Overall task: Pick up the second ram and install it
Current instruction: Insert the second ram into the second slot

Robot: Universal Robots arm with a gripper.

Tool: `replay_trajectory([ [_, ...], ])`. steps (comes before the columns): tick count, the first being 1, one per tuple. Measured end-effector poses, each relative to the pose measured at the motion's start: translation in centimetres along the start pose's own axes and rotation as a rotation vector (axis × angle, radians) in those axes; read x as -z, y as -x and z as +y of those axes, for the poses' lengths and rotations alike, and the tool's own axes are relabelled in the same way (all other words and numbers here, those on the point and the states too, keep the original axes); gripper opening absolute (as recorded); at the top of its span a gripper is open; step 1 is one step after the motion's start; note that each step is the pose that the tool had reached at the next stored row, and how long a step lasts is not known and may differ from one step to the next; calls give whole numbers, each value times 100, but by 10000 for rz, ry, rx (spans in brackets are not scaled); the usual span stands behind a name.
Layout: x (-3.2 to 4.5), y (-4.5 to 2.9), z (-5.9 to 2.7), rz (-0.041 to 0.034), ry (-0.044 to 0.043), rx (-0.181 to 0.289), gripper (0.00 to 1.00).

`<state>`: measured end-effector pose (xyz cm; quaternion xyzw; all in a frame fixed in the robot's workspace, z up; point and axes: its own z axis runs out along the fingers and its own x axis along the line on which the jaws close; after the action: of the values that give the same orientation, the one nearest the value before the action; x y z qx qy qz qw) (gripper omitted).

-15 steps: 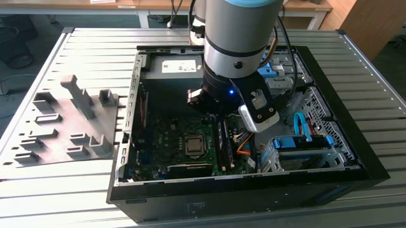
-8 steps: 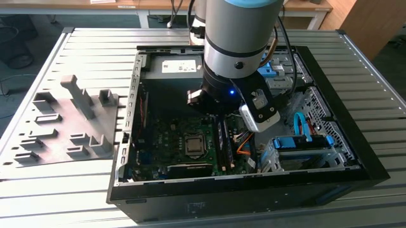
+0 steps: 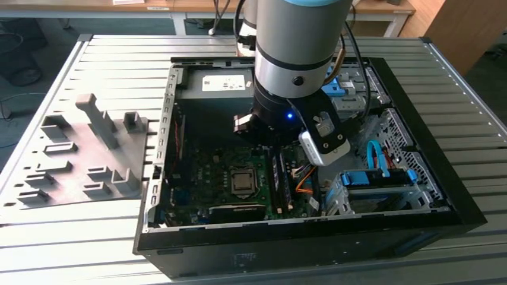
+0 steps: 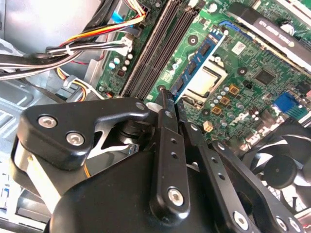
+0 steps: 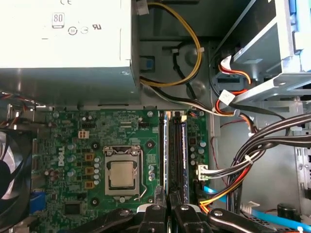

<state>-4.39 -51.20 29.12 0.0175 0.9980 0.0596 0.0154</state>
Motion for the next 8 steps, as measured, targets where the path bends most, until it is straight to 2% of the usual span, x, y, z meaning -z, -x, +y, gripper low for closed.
replay_trajectory([
  [8, -18, -1, -2, -1, -39, 0, 14],
])
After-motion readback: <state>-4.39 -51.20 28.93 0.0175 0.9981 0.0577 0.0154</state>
